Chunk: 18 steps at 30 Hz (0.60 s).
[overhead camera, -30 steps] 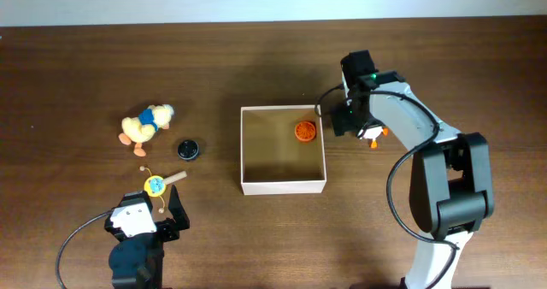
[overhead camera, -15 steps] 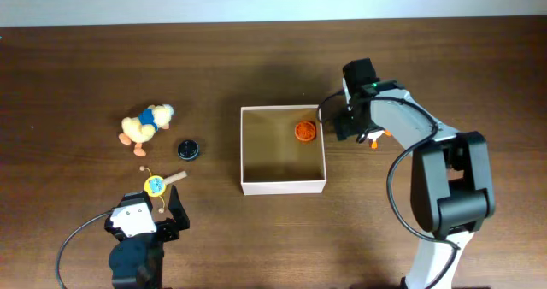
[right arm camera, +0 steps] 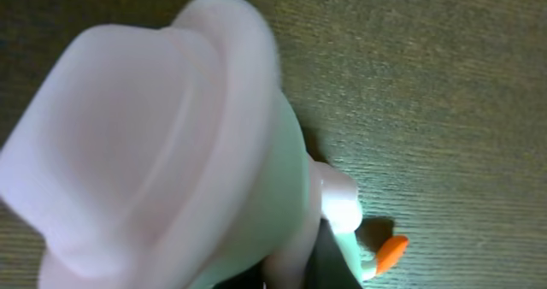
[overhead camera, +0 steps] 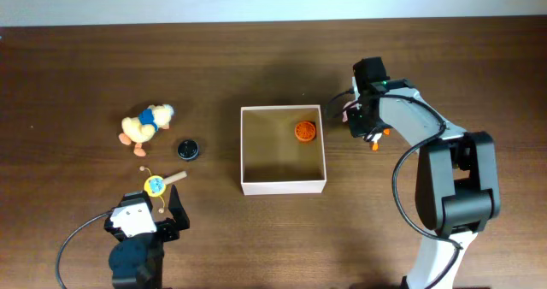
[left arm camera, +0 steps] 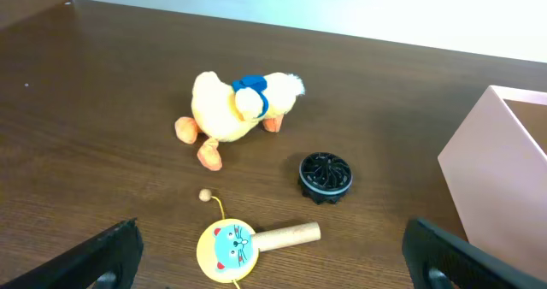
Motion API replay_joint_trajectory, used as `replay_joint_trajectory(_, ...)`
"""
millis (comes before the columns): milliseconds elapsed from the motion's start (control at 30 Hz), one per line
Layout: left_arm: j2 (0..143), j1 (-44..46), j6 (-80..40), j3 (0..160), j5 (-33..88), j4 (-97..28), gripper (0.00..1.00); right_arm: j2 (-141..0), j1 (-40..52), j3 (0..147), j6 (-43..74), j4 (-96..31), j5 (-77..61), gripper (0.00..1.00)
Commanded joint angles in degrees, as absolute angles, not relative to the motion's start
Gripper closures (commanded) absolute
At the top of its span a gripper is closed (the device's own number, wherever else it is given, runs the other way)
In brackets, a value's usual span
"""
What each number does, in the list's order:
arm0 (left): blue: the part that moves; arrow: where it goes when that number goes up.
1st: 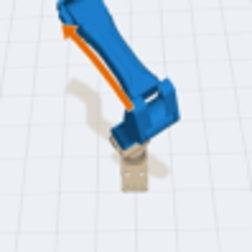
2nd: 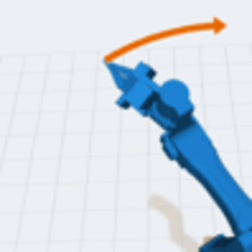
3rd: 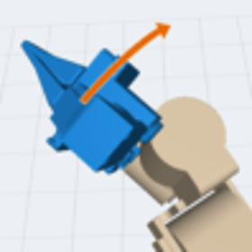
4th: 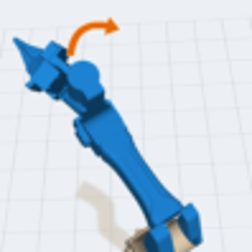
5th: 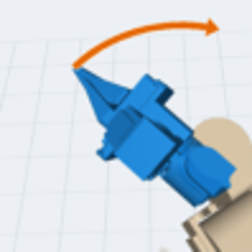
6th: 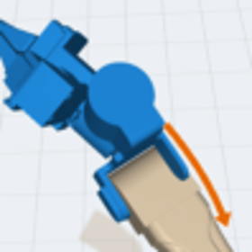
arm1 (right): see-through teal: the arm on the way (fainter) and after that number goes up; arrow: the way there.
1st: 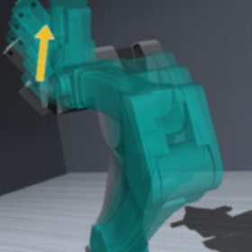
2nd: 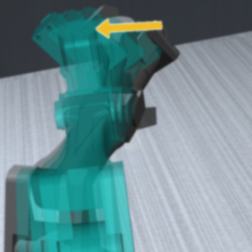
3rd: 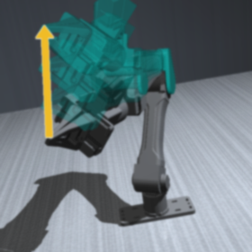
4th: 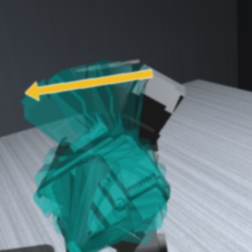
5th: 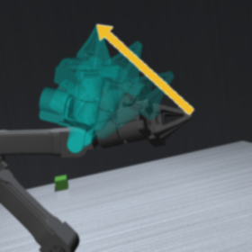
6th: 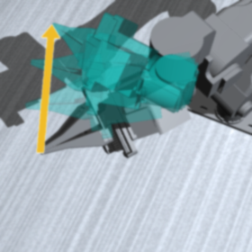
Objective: Pack container
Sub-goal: 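Move the right gripper to the pink-hatted duck and grasp it, then lift the pink-hatted duck and carry it over the box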
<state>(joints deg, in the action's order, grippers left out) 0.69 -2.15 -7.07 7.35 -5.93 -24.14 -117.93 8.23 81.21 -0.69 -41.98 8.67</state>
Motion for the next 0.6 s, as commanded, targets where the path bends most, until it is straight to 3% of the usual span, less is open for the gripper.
replay_joint_trajectory(0,0.34,-2.02,-6.35,7.07,-5.34,-24.01,0.01,-117.67,7.86,81.12,-0.58,-43.44,8.34,0.96)
replay_joint_trajectory(567,0.34,-2.02,-6.35,7.05,-5.34,-24.01,0.01,-116.92,7.86,101.93,-0.86,-57.8,8.36,0.96)
